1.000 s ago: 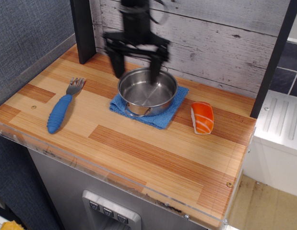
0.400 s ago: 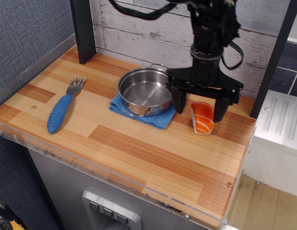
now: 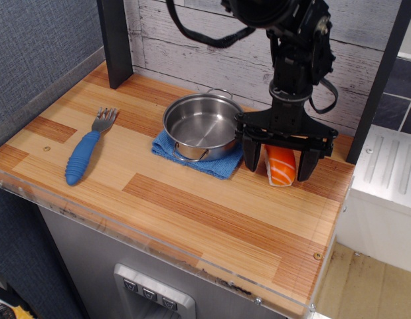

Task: Move the red jelly and put it inside the utensil.

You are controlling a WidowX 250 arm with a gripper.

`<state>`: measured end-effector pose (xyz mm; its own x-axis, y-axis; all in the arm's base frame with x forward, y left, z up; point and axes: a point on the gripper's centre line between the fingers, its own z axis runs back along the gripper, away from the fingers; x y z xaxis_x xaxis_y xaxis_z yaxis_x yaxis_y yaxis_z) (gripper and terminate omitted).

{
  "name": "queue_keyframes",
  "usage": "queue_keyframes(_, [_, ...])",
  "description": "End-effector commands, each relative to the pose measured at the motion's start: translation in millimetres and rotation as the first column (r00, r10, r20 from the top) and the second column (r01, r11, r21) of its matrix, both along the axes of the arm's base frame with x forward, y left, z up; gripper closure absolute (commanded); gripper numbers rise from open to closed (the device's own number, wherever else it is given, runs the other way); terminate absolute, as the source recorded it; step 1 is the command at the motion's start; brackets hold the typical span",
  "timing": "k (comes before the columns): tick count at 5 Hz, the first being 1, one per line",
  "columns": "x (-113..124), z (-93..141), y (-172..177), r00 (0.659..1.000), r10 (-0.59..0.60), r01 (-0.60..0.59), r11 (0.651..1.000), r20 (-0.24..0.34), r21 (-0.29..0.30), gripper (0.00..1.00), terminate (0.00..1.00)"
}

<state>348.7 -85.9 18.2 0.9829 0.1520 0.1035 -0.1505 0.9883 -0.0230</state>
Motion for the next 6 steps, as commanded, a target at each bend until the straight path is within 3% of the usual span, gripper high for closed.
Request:
queue_keyframes(1, [8,-12,3,1.0,-0.004,0.004,0.999,-0.001,0.033,1.0,0.0])
queue_keyframes(2, [9,5,-1,0.999,-0.038,0.038,0.999,0.028,0.009,1.0,0.0])
queue_keyframes(3, [10,38,6,0.992,-0.099,0.101,0.994,0.074,-0.033,1.0,0.0])
queue_keyframes(4, [11,68,41,0.99,-0.081,0.083,0.996,0.119,-0.014,1.0,0.0])
queue_keyframes(5, [12,74,89,0.993,-0.004,0.005,1.0,0.118,-0.012,1.0,0.0])
queue_keyframes(6, [11,56,119,0.998,0.039,-0.039,0.999,0.058,-0.01,1.0,0.0])
